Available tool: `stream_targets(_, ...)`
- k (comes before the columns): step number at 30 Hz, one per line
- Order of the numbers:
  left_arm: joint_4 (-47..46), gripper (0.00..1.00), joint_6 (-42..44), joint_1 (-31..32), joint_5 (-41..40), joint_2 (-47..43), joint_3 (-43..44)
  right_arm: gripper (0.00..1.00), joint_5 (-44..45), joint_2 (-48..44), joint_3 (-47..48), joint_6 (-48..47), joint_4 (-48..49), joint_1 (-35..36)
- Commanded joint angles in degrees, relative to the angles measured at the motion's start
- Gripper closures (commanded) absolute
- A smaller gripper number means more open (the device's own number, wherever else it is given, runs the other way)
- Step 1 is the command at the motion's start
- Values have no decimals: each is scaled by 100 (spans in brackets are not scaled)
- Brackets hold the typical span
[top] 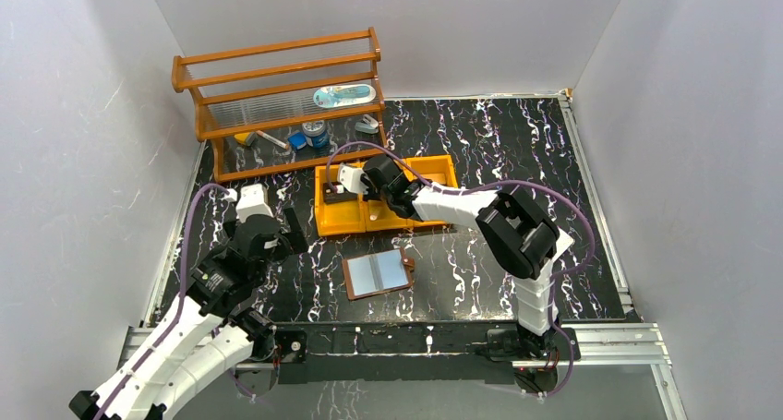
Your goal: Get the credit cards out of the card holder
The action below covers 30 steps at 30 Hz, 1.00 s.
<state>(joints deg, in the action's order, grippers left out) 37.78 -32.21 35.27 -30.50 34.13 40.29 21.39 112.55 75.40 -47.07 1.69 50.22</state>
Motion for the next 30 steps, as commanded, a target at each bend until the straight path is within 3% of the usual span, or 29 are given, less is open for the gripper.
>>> stream_targets(1,134,2,-107,-11,-379,-314,212,99,26,107,267,-45,350,-62)
stream_targets(6,150,2,-139,-13,-454,-480,184,94,-157,140,278,58,333,-92)
stream_targets(14,151,2,-143,-9,-431,-429,175,68,-826,33,374,433,-143,-225)
stream_targets(21,157,2,-133,-11,-413,-382,177,59,-1264,-149,276,811,-246,-363)
stream_targets(30,151,2,-118,-12,-378,-294,173,54,-1401,-279,204,1056,-293,-398)
